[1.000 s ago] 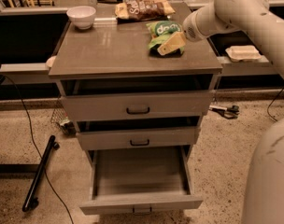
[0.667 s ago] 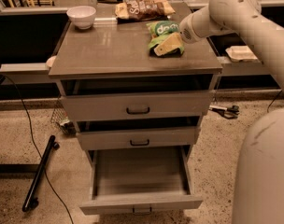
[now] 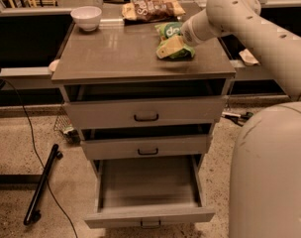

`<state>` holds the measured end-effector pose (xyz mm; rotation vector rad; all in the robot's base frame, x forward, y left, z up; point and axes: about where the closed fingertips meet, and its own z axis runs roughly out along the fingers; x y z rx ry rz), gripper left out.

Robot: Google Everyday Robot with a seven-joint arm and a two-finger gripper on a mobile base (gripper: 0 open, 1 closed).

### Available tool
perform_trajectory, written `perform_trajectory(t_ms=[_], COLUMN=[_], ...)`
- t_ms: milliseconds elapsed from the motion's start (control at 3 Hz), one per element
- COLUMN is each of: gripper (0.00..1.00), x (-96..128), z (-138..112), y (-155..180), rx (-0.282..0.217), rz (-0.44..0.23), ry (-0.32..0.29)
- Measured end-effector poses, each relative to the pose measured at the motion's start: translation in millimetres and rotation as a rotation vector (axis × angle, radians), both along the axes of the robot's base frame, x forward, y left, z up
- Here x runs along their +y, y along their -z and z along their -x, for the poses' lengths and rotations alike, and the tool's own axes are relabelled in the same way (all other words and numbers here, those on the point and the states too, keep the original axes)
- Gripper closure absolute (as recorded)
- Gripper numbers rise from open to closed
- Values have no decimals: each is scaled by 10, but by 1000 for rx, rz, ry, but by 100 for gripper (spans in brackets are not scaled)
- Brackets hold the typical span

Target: Place green rice chip bag into bottom drawer

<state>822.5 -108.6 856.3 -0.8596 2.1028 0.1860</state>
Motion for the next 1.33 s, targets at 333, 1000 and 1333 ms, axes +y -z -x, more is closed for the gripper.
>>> perform_trajectory(t_ms=[333,1000,1333], gripper=[6,47,70], x=[21,59,58], z=[-34,-91,-42], y=[87,223,108], rx=[19,26,-14], rz=[8,12,-21], ry=[59,100,67])
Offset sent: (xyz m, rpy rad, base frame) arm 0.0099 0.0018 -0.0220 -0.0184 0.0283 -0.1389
